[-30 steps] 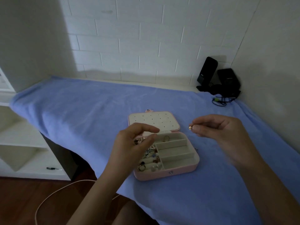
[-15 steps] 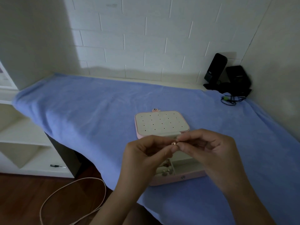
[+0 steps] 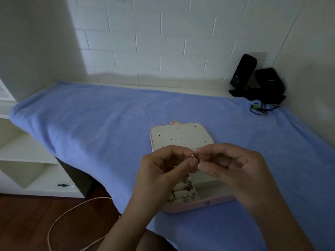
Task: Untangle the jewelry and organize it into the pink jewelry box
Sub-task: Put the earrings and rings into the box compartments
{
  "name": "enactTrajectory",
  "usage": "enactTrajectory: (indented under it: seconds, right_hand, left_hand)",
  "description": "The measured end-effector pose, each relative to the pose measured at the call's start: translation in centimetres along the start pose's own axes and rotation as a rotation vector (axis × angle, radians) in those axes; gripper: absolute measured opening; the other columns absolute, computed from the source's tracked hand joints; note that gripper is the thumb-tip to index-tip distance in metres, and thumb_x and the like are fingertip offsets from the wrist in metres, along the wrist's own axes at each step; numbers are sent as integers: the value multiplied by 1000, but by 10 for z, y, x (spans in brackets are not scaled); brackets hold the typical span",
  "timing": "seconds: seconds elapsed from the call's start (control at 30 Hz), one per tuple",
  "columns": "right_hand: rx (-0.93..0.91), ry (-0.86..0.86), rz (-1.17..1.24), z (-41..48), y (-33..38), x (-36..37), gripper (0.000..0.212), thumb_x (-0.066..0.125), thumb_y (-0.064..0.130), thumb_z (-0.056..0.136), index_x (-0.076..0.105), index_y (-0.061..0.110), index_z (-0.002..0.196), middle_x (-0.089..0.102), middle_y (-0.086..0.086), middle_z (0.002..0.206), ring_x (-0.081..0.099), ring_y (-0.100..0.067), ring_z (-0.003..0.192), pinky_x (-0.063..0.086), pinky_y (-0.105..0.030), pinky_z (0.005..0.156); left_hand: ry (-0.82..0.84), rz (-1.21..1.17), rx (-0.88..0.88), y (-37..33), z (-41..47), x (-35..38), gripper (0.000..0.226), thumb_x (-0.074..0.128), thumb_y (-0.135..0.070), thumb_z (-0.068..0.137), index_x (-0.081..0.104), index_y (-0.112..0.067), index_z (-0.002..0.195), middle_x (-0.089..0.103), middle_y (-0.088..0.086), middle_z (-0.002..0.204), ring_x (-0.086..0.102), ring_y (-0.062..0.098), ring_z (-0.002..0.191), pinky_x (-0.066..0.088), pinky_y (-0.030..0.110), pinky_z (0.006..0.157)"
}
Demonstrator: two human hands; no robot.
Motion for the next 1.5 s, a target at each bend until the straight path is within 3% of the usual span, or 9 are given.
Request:
enactTrajectory:
  seconds: [0.13,0.3,0.43,0.53,0.6,0.8,1.03,1.23,1.5]
  right_hand:
    - [-44,-10,-3,-2,4,2,32,87,14,51,76,21,81,73,-6,76,71,-18,73,53,-18,67]
    - [-216,-148,-105,-12,16,-1,24,84,23,60,75,23,83,74,4,77,70,-12,73,53,-16,67]
    - [-470,-212,-422,-23,34,4,10,79,18,72,75,21,81,71,11,81,69,-8,79,52,-18,71]
    - [-603,-259,-662,-29,41,7,5,74,16,80,74,14,84,69,7,82,65,-4,80,49,-16,72]
    - [-674,-312,-779,-32,43,8,4,72,13,81,74,10,82,68,4,81,63,-3,79,49,-16,72]
    - [-816,-355,-876,-43,46,15,7,70,12,83,75,7,85,70,-2,83,64,-9,80,49,-17,77]
    - [-730,-209,-626,-43,52,21,8,71,17,81,71,19,88,69,9,85,65,-3,83,47,-14,77]
    - [-365,-35,-193,-27,37,15,13,68,24,78,71,26,90,71,11,84,68,-10,81,49,-13,72]
    - [-448,31,-472,-10,45,25,19,74,15,76,75,21,95,71,11,84,68,-8,81,52,-18,71]
  left_hand:
    - [-34,182,184,-15,-2,-2,14,74,-26,71,72,-23,85,72,-9,77,69,8,72,53,17,65]
    - [-62,397,352,-36,-7,1,13,68,-20,76,70,-25,88,70,-15,82,65,-1,73,46,7,66]
    - [-110,390,293,-36,-8,-5,6,71,-24,72,71,-27,77,71,-16,76,67,1,68,49,8,64]
    - [-72,278,133,-27,-9,-6,7,78,-21,73,75,-26,77,72,-10,71,69,5,67,52,14,63]
    - [-19,146,15,-20,-10,-4,11,70,-19,70,77,-23,78,74,-3,72,70,11,69,53,17,63]
    - [-19,-35,-42,-19,-11,-4,19,72,-24,58,77,-19,76,74,4,74,70,16,70,55,20,64]
    - [77,-166,-58,-11,-10,-5,29,82,-48,58,76,-23,72,70,3,65,64,12,61,52,21,59]
    - [170,-280,-152,-2,-11,0,27,79,-43,65,74,-18,76,66,-1,66,60,7,60,47,17,54]
    - [155,-142,-158,-2,-9,-9,23,75,-37,69,72,-15,77,64,1,70,58,8,62,46,18,53]
Point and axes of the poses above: each hand's wrist, its own z-axis towards the middle knuckle, its own x-axis out of the palm, y = z × x, the point moved 8 cm from there along z, towards the middle knuckle
